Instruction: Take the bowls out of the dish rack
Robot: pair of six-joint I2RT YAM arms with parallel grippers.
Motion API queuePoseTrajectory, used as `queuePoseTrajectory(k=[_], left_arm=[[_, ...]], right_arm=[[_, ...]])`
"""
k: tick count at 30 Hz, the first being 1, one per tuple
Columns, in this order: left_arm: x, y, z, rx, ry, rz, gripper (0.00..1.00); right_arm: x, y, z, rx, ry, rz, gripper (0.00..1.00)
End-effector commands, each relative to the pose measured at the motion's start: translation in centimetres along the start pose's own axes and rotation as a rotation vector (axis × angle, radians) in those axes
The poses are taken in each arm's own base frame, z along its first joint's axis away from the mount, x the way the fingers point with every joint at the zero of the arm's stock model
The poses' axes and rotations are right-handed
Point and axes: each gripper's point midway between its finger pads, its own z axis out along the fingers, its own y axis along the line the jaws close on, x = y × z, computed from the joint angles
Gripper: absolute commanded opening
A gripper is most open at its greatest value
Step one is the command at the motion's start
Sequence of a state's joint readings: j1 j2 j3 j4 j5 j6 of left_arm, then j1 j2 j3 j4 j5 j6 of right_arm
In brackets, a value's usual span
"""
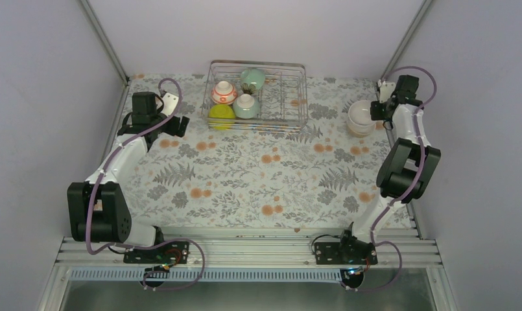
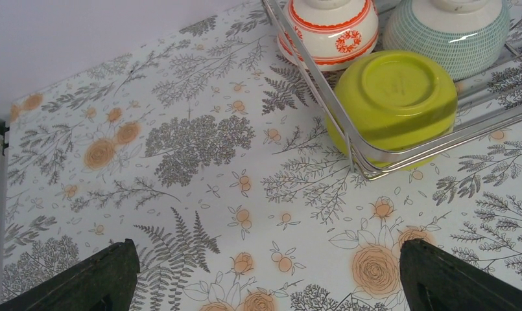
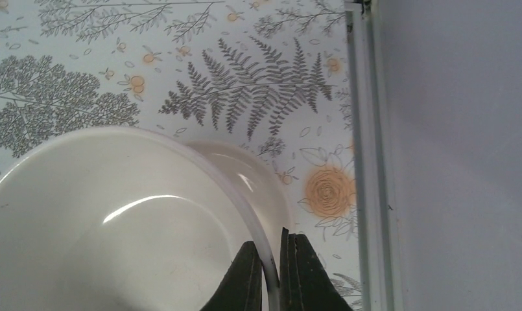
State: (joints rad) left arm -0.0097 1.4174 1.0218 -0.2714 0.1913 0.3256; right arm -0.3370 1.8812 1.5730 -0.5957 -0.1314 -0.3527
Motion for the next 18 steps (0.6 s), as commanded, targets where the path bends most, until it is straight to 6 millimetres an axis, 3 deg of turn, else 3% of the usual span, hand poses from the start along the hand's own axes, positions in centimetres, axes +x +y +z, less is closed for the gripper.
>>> queuePoseTrajectory(k=[1,18], left_arm=[[-0.5,-0.3,-0.6,0.007,-0.014,0.004,1.0],[-0.7,-0.4,-1.0,0.012,-0.017,0.003,1.0]], right_arm=[[-0.8,-1.4,0.0,-0.004,-0.033,0.032,0.03],[0.5,-1.6,4.0,-0.066,-0.005,0.084,0.03]])
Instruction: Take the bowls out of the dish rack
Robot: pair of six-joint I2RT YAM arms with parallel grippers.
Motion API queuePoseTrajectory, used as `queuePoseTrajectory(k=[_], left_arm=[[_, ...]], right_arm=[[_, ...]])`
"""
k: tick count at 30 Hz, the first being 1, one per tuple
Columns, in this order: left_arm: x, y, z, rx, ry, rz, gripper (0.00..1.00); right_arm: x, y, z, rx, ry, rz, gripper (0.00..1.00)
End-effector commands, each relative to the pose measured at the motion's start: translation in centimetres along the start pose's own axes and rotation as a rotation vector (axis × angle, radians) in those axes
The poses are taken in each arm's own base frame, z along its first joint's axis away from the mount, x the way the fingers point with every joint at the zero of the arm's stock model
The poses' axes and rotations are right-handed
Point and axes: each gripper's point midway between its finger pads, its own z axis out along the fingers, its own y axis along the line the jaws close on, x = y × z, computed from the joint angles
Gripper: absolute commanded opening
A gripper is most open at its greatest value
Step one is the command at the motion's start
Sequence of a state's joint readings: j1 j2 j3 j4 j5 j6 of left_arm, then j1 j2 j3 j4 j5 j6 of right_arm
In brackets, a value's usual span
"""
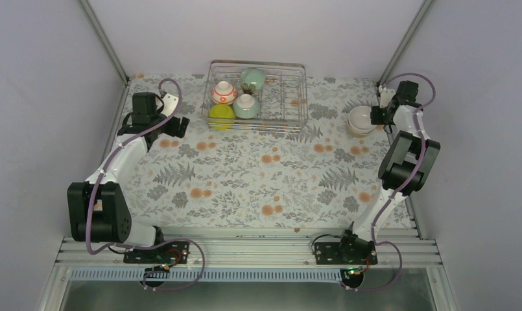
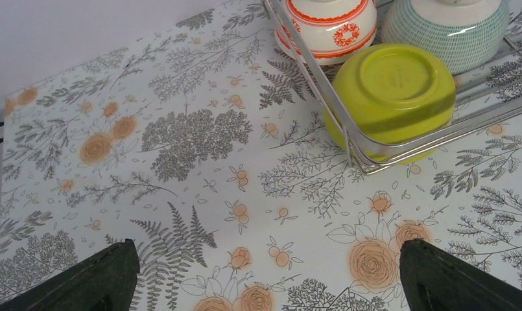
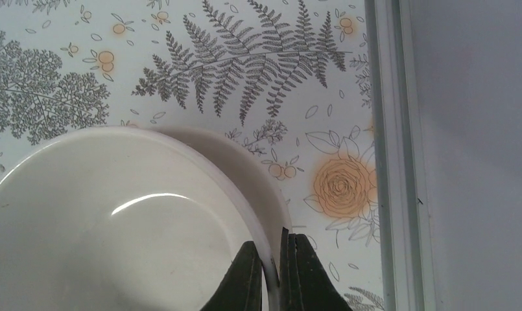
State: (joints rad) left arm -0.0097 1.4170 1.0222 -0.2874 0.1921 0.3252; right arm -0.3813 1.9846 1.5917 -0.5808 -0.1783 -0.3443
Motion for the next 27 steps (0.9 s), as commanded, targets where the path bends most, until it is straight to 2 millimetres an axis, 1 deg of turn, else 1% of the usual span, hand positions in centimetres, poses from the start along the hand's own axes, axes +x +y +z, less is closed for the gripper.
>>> queuePoseTrajectory(k=[1,5,10,11,12,13,14,15,17,19,22,25,27], left_arm=[[-1.0,-0.3,-0.9,0.006,-0.029,0.006,1.0],[-0.8,-0.4,-1.0,0.009,-0.024,0.008,1.0],[-1.0,-0.7,-1.3,0.025,-0.034,0.013,1.0],[-1.1,-0.8,-1.4,0.027,-0.034,0.014,1.0],[-1.0,-0.8,-1.4,0.028,-0.033,0.014,1.0],[-0.9,-0.8,-1.3,0.03,-0.032,0.014,1.0],[-0.9,-0.9,-1.3,0.031,-0.031,0.014,1.0],[-0.9,-0.9,-1.3,0.032,-0.03,0.014,1.0],[-0.7,-0.9,-1.2,0.036,-0.028,0.011,1.0],[-0.8,-1.0,-1.2,0.039,-0.031,0.008,1.0],[-0.8,-1.1,-1.1,0.044,-0.033,0.006,1.0],[-1.2,-1.0,-1.2,0.043,-0.045,0.002,1.0],[-1.4,-1.1,-1.1,0.049,-0.049,0.002,1.0]], right_arm=[[-1.8,-0.3,0.6,-0.03,-0.059,0.032,0.03],[-1.7,-0.2,1.3,-0.047,-0.059,0.041,0.03],[-1.2,0.0,2.5,-0.072,-0.036,0.057,0.04],[-1.2,0.0,2.6,-0.068,-0.036,0.058,0.05],[-1.2,0.0,2.5,-0.066,-0.035,0.057,0.14],[-1.1,0.0,2.5,-0.067,-0.032,0.056,0.3],[-1.2,-0.1,2.3,-0.062,-0.03,0.058,0.41],[-1.3,-0.2,1.9,-0.054,-0.037,0.056,0.48],[-1.9,-0.6,0.6,-0.013,-0.071,0.044,0.57],[-2.6,-0.9,-1.2,0.022,-0.111,0.032,0.64],[-4.2,-0.7,-4.7,0.049,-0.179,0.012,0.72],[-5.6,1.0,-8.0,0.042,-0.235,-0.03,0.78],[-6.2,3.4,-9.5,0.011,-0.243,-0.077,0.8]])
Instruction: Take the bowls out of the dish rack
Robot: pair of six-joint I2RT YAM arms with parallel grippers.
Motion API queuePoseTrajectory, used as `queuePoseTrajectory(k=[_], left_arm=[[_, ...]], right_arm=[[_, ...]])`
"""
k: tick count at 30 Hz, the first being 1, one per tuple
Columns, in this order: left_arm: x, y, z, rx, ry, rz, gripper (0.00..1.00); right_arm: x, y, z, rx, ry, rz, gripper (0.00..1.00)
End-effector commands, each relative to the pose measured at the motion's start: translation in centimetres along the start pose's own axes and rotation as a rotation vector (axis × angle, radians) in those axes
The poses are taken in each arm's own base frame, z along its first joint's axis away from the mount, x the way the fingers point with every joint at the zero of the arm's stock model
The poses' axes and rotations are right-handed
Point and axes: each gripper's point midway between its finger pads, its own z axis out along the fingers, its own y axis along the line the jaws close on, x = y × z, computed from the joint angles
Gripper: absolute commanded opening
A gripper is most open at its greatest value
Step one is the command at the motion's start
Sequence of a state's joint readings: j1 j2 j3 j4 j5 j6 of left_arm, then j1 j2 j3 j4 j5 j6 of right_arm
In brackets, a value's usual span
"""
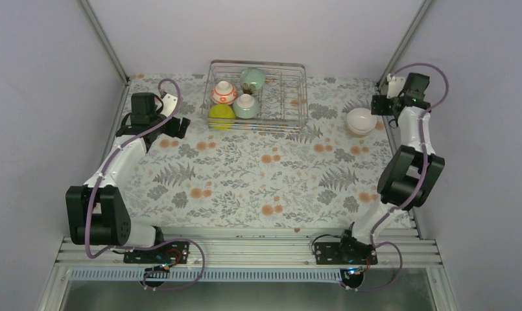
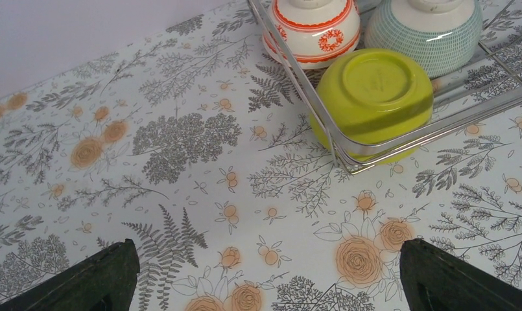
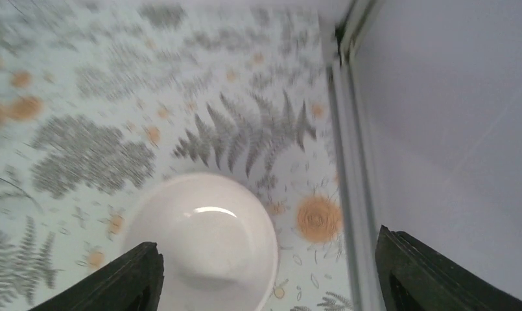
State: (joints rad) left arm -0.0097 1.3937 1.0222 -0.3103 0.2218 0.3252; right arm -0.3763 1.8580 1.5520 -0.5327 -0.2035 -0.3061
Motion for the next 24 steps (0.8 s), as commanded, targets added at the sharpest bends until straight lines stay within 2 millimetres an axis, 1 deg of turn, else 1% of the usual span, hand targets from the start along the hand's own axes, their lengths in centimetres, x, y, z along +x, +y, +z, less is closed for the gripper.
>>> queuePoseTrajectory(k=[1,3,4,5,8,12,14,18,21,24], left_arm=[[-1.2,-0.5,-0.3,0.028,-0.038,0.002,1.0],[-1.4,-0.5,-0.3,0.028,-0.039,0.001,1.0],[-1.5,-0.4,-0.3,0.027,-0.037,0.0,1.0],[-1.5,-0.4,-0.3,0.024,-0.037,0.0,1.0],[-1.6,-0.1,-0.7,0.005,-0.042,0.005,1.0],[-1.9,0.1,-1.2,-0.011,-0.049,0.017,1.0],[-2.1,0.2,-1.6,-0.018,-0.052,0.021,1.0],[-2.4,0.3,-2.0,-0.026,-0.054,0.028,1.0],[-2.5,0.5,-2.1,-0.037,-0.055,0.031,1.0],[-2.6,0.9,-2.1,-0.059,-0.059,0.036,1.0]], right_arm=[[-4.1,4.2,-5.2,-0.027,-0.112,-0.105,0.8],[-4.5,7.2,-6.0,-0.069,-0.108,-0.155,0.8],[-4.7,9.3,-6.3,-0.099,-0.101,-0.187,0.8],[-5.0,10.9,-6.5,-0.119,-0.103,-0.211,0.8],[-5.3,15.9,-7.0,-0.201,-0.087,-0.273,0.79],[-5.2,22.9,-7.2,-0.379,-0.057,-0.381,0.76],[-4.8,26.0,-7.3,-0.458,-0.041,-0.447,0.73],[-3.3,31.9,-8.2,-0.604,-0.024,-0.642,0.66],[-1.9,35.4,-8.6,-0.672,-0.019,-0.786,0.66],[-0.1,38.4,-7.9,-0.693,0.002,-0.928,0.65]])
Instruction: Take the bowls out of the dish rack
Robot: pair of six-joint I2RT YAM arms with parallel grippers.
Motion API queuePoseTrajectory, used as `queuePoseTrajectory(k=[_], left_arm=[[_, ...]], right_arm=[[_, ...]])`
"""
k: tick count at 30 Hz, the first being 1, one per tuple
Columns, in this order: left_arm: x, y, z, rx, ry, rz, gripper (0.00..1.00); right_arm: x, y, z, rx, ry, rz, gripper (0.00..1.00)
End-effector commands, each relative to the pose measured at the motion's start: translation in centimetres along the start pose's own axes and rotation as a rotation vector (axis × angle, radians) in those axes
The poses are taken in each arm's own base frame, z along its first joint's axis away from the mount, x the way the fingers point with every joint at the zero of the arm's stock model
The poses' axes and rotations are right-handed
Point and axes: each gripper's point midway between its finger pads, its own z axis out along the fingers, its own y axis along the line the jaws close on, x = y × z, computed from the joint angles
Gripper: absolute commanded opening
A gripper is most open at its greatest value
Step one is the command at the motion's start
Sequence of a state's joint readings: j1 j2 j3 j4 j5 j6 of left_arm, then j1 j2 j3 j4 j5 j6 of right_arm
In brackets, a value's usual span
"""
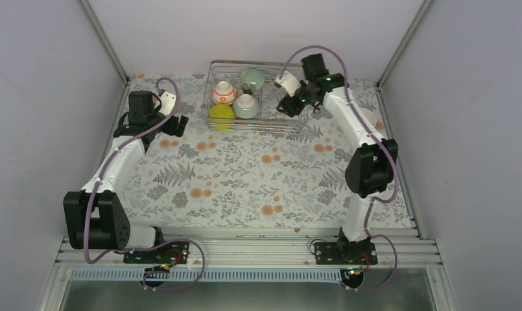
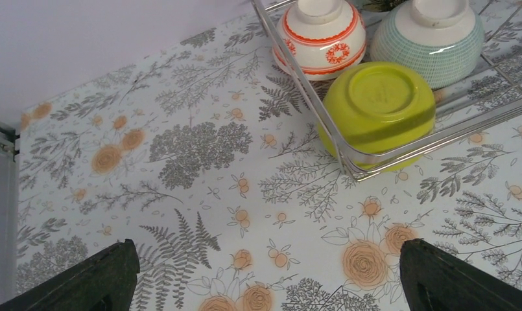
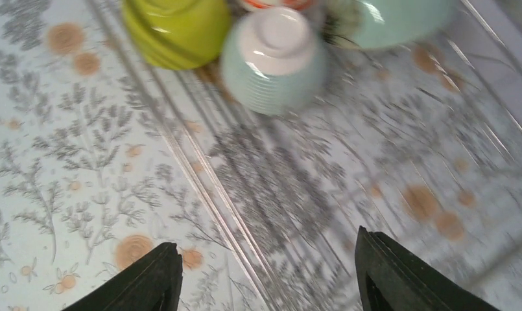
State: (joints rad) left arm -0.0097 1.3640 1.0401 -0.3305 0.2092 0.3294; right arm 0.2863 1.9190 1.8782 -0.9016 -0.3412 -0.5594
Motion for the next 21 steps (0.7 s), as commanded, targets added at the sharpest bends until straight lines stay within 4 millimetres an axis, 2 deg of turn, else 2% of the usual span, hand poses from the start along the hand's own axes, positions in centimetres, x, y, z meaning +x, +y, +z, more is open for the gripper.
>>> queuePoseTrajectory(k=[1,3,7,16,21], left_arm=[[-1.6,0.8,-1.0,-0.048,-0.04,0.03,1.0],[-1.8,1.1,-1.0,-0.06,-0.044,0.038,1.0],[-1.9,1.7,-1.0,-0.077,-0.04,0.045,1.0],[-1.5,2.2,-0.8,-0.083,-0.031,0.041,1.0],[-1.3,2.4,-0.8,-0.083,-0.028,0.037,1.0]], right_arm=[[-0.5,4.4,2.5,-0.102,0.056,-0.23,0.65],[-0.5,5.7,3.8,-0.115,0.069,-0.3,0.62],[-0.6,6.9,5.4,-0.113,0.073,-0.383,0.57],[1.7,7.9,9.1,-0.129,0.137,-0.442,0.47],[2.5,8.9,10.6,-0.162,0.158,-0.46,0.45]])
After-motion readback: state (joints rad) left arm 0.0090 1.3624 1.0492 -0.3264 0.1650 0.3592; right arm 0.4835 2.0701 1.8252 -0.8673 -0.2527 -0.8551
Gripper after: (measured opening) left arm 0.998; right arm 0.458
